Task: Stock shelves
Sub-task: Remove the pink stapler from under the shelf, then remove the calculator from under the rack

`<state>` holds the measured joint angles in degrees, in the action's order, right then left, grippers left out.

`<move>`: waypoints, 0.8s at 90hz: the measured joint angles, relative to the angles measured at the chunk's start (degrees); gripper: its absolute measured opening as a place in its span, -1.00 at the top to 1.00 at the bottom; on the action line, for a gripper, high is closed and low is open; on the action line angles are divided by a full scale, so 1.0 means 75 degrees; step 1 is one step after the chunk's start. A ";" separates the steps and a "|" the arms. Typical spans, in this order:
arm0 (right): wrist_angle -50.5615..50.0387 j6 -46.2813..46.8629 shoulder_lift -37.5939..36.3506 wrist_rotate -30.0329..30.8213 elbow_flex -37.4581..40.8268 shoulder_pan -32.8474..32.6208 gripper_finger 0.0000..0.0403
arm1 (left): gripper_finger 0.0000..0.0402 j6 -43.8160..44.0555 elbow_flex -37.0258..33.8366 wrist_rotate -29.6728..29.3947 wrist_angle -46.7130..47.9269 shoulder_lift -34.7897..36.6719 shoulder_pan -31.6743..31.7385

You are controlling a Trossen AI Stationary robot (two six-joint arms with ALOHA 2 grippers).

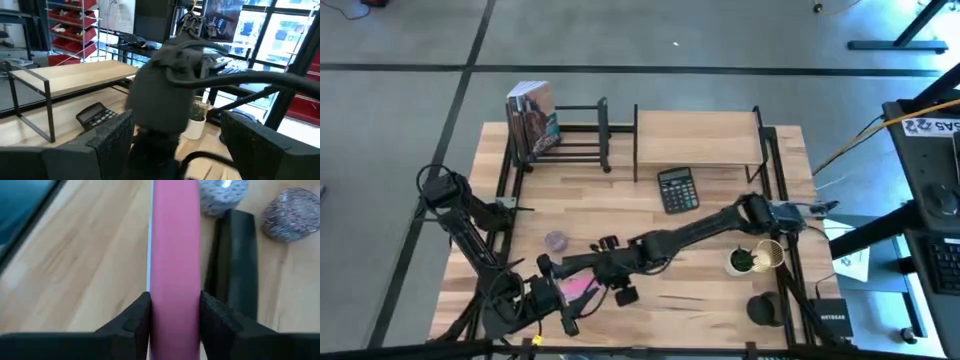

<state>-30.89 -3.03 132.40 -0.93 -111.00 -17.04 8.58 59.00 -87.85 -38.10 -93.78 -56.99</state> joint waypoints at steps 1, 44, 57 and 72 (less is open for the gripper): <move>0.0017 0.0014 0.0014 0.0004 0.0000 0.0012 0.42 | -0.37 0.0000 0.0000 0.0003 0.0004 0.0000 0.0000; 0.0090 0.0309 0.0123 0.0050 0.0000 0.0076 0.10 | -0.37 0.0025 0.0000 0.0026 -0.0004 0.0000 -0.0006; -0.0535 -0.0020 -0.0143 0.0160 0.0000 0.0073 0.03 | -0.37 -0.0039 0.0000 0.0025 -0.0361 0.0000 -0.0128; -0.1517 -0.0215 -0.0682 0.0821 0.0003 -0.0137 0.02 | -0.37 -0.0437 0.0003 -0.0149 -0.0811 0.0000 -0.0379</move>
<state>-42.27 -4.64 127.28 5.23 -110.98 -18.06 5.30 59.02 -88.97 -44.18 -93.78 -59.83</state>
